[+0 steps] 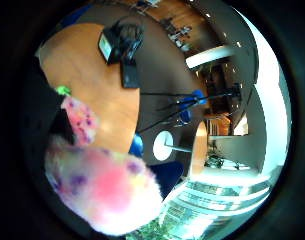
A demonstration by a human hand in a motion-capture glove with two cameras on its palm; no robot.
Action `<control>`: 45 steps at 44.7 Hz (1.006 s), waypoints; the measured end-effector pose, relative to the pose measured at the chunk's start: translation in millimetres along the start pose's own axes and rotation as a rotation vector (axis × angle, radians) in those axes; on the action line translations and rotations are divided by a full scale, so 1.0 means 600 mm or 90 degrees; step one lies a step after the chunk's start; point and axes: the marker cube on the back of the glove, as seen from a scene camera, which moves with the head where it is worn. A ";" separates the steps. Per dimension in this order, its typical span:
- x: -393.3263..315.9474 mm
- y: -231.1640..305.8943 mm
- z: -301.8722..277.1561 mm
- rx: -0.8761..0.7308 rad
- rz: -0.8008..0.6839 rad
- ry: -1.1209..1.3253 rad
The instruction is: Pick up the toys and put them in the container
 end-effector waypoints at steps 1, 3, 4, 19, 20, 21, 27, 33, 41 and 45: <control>-0.016 0.005 -0.025 0.010 -0.071 -0.034; -0.044 0.006 -0.070 0.030 -0.124 -0.065; -0.050 -0.001 -0.087 0.039 -0.086 -0.047; -0.246 -0.118 -0.271 0.144 0.027 0.010; -0.260 -0.128 -0.276 0.147 0.025 0.007; -0.275 -0.138 -0.280 0.151 0.021 0.002; -0.400 -0.189 -0.304 0.160 -0.041 -0.076; -0.516 -0.238 -0.297 0.156 -0.119 -0.036; -0.618 -0.280 -0.262 0.077 -0.151 0.008; -0.646 -0.290 -0.238 0.009 -0.148 0.034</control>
